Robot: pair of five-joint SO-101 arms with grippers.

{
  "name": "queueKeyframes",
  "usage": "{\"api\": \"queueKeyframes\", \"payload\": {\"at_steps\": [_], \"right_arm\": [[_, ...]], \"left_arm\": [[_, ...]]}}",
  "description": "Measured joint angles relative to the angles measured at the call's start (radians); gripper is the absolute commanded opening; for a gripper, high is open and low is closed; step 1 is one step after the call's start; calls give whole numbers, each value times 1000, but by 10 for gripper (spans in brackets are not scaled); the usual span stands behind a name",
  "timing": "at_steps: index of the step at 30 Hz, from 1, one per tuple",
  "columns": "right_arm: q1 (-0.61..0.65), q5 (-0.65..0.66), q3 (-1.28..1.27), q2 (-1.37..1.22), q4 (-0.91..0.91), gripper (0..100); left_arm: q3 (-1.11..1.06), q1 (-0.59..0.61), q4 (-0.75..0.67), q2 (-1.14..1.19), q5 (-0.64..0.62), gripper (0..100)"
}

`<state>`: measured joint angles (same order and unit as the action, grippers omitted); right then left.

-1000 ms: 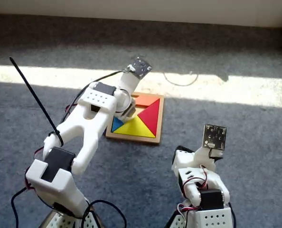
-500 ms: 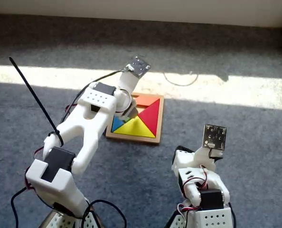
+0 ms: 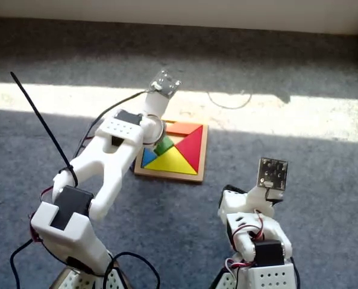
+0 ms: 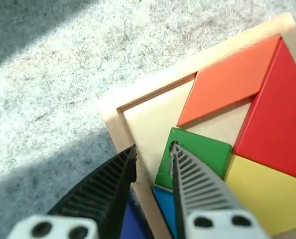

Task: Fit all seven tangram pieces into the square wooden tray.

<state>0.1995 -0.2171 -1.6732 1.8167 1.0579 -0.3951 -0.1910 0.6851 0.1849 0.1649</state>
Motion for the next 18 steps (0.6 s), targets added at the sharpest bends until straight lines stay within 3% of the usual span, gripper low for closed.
{"api": "queueKeyframes", "payload": {"at_steps": [6, 18], "right_arm": [[-3, 0, 0, 0, 0, 5], [-3, 0, 0, 0, 0, 5]], "left_arm": [[-9, -3, 5, 0, 0, 114], [-5, -5, 178, -6, 101, 112]]}}
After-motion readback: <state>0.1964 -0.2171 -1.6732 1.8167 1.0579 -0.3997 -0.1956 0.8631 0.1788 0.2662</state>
